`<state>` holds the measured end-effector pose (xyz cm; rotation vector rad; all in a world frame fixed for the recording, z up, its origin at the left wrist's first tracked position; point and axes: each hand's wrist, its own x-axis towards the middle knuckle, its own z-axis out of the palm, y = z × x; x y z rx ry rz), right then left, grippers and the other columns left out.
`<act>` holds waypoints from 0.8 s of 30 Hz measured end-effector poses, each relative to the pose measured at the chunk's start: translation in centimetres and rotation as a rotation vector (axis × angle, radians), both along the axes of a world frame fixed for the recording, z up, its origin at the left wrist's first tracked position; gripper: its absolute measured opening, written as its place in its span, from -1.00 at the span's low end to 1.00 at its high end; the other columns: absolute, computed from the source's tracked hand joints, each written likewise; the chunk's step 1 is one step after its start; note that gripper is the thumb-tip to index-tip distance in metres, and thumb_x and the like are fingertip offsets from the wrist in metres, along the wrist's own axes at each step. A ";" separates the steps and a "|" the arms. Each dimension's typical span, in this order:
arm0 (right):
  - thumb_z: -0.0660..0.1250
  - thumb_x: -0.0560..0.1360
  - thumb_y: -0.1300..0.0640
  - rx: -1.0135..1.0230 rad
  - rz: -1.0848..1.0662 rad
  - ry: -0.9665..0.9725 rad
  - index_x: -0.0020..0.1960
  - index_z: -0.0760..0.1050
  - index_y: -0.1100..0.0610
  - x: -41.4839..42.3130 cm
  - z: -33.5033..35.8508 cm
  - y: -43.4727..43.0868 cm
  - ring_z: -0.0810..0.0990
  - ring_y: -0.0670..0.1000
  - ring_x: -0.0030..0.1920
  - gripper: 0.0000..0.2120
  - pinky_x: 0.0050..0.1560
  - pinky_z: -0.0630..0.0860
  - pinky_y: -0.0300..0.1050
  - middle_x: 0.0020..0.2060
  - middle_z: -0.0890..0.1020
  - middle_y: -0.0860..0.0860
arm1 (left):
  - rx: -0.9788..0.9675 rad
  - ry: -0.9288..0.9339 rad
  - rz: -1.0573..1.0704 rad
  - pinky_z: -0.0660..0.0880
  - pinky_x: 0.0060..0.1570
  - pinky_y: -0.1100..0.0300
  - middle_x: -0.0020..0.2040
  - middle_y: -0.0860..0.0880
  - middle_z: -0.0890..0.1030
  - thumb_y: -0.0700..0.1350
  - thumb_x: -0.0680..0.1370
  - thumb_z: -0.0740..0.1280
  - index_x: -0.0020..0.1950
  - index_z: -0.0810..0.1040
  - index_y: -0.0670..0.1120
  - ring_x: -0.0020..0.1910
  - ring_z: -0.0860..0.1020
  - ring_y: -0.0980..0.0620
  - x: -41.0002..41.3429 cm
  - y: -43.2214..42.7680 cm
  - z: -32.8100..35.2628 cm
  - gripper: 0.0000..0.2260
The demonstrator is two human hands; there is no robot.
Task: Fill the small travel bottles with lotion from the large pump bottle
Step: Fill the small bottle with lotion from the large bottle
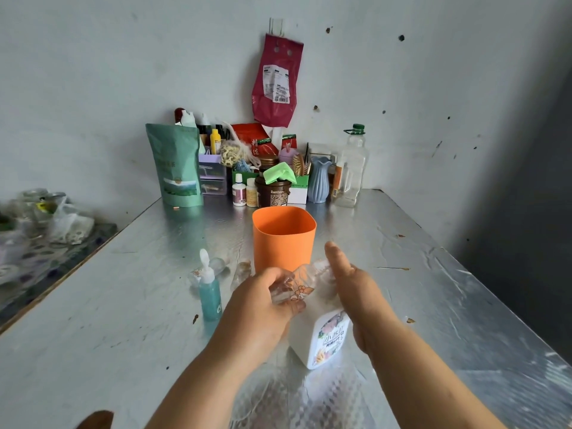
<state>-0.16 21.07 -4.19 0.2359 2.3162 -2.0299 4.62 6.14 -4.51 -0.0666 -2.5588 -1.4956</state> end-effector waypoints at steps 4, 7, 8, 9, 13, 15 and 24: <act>0.13 0.53 -0.32 0.023 0.012 0.006 0.05 0.54 0.14 -0.2 -0.7 -0.2 0.64 0.14 0.00 -0.46 -0.03 0.58 0.00 -0.04 0.67 0.12 | -0.017 0.000 0.023 0.42 -0.07 0.44 -0.05 0.27 0.62 -0.11 0.44 0.51 -0.02 0.51 0.20 -0.01 0.56 0.33 -0.2 0.1 -0.4 -0.73; 0.14 0.51 -0.35 0.027 0.005 -0.010 0.11 0.53 0.11 -0.3 -0.7 -0.1 0.61 0.12 0.07 -0.45 0.20 0.48 0.06 0.01 0.66 0.09 | -0.013 0.000 0.024 0.47 0.00 0.34 -0.04 0.25 0.63 -0.11 0.44 0.51 -0.03 0.51 0.20 0.01 0.57 0.29 0.1 0.2 -0.4 -0.73; 0.15 0.48 -0.38 0.031 0.007 -0.017 0.12 0.53 0.11 -0.2 -0.6 -0.1 0.61 0.13 0.07 -0.41 0.20 0.47 0.06 0.01 0.65 0.09 | -0.013 0.002 0.020 0.45 -0.02 0.38 -0.05 0.26 0.63 -0.11 0.44 0.51 -0.03 0.51 0.20 0.00 0.57 0.30 0.1 0.2 -0.4 -0.73; 0.15 0.44 -0.42 0.027 0.015 -0.025 0.11 0.53 0.13 -0.2 -0.5 -0.2 0.61 0.14 0.06 -0.36 0.18 0.48 0.07 0.01 0.66 0.10 | -0.015 0.006 0.018 0.44 -0.05 0.43 -0.05 0.27 0.63 -0.10 0.44 0.51 -0.04 0.51 0.20 -0.01 0.56 0.31 0.2 0.1 -0.2 -0.73; 0.15 0.47 -0.38 0.018 0.010 -0.056 0.07 0.55 0.19 0.1 0.1 -0.2 0.64 0.15 -0.04 -0.36 -0.11 0.49 -0.06 -0.05 0.66 0.16 | -0.010 0.007 0.023 0.51 0.03 0.25 -0.05 0.23 0.65 -0.10 0.44 0.51 -0.05 0.52 0.19 -0.03 0.58 0.27 0.3 0.1 0.1 -0.75; 0.14 0.51 -0.32 0.011 0.011 -0.052 0.09 0.55 0.22 0.2 0.5 -0.2 0.63 0.13 -0.08 -0.39 -0.22 0.45 -0.10 -0.07 0.66 0.16 | -0.003 0.011 0.027 0.53 0.06 0.16 -0.07 0.22 0.66 -0.12 0.42 0.52 -0.08 0.53 0.19 -0.05 0.60 0.24 0.2 0.1 0.2 -0.74; 0.11 0.56 -0.28 0.019 0.028 0.016 0.01 0.55 0.18 -0.1 0.3 -0.1 0.60 0.08 -0.17 -0.46 -0.21 0.44 -0.10 -0.19 0.63 0.09 | 0.013 0.028 0.033 0.53 0.07 0.13 -0.07 0.22 0.65 -0.12 0.42 0.52 -0.08 0.53 0.19 -0.04 0.59 0.24 0.1 0.2 0.0 -0.75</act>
